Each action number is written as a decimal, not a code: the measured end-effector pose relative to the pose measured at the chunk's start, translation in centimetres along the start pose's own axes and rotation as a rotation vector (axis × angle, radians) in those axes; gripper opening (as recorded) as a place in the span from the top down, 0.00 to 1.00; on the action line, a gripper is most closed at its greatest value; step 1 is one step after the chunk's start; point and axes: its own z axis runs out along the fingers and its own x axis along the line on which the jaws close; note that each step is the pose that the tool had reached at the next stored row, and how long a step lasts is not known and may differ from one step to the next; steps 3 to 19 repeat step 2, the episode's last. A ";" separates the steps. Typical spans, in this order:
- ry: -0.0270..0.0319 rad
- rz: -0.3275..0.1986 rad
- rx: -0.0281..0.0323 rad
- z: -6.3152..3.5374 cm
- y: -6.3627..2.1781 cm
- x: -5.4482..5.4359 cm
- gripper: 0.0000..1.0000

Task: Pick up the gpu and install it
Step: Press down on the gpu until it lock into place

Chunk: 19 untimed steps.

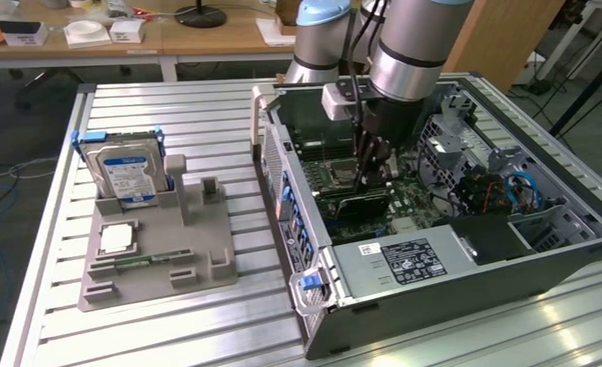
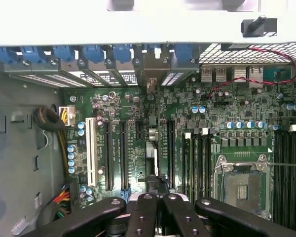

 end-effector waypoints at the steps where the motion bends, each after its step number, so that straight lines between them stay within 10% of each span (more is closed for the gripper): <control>1: 0.0001 0.000 0.0000 -0.02 0.00 0.0 0.89; 19: 0.0000 0.000 0.0000 -0.04 0.00 0.0 0.89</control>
